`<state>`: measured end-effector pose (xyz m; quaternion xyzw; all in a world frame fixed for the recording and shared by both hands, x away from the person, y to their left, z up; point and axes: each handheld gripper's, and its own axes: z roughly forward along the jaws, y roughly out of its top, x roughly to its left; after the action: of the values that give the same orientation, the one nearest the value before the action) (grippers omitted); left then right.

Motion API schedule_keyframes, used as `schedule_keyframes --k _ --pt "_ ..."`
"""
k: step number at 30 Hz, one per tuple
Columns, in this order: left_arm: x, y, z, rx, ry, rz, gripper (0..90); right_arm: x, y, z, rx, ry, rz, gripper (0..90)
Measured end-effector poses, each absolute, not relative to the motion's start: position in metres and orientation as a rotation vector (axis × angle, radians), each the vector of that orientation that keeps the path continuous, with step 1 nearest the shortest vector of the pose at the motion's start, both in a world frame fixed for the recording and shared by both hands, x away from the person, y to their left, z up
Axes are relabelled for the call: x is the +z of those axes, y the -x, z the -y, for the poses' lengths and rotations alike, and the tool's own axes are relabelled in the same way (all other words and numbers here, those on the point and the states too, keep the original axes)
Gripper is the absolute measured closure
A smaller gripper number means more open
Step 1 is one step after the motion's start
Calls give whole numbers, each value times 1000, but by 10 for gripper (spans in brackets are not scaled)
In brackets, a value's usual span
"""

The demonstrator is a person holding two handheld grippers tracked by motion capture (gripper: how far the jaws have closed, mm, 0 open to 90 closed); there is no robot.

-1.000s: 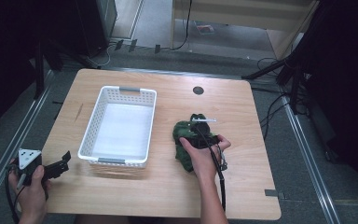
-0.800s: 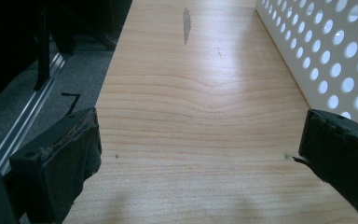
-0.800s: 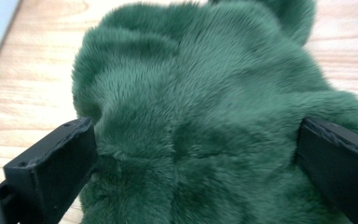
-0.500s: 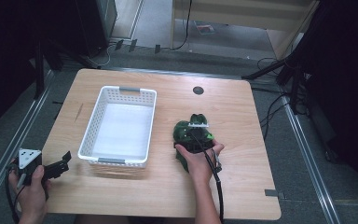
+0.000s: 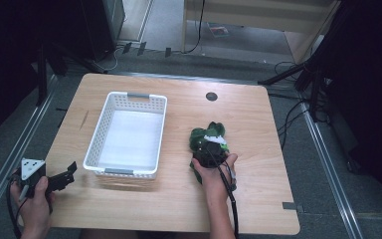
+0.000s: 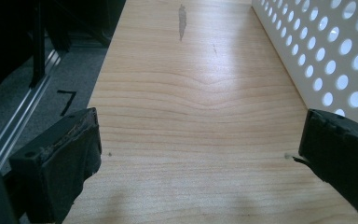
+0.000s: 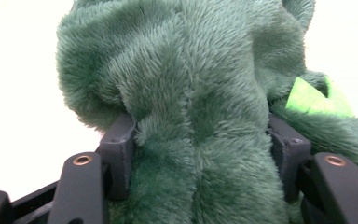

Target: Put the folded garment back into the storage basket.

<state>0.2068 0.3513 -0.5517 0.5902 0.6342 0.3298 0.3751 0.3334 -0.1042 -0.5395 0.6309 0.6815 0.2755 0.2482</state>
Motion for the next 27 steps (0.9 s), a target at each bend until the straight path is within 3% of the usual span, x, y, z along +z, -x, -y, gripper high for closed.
schedule_keyframes --k 7,22,27 --pt "-552 -207 -352 832 -1504 -1627 0 -546 -327 107 828 -1651 -1813 621" --pt "-552 -208 -353 828 -1502 -1637 0 -550 -322 108 861 -1622 -1772 675" --pt "-552 -208 -353 825 -1503 -1637 0 -550 -318 107 833 -1594 -1736 761"
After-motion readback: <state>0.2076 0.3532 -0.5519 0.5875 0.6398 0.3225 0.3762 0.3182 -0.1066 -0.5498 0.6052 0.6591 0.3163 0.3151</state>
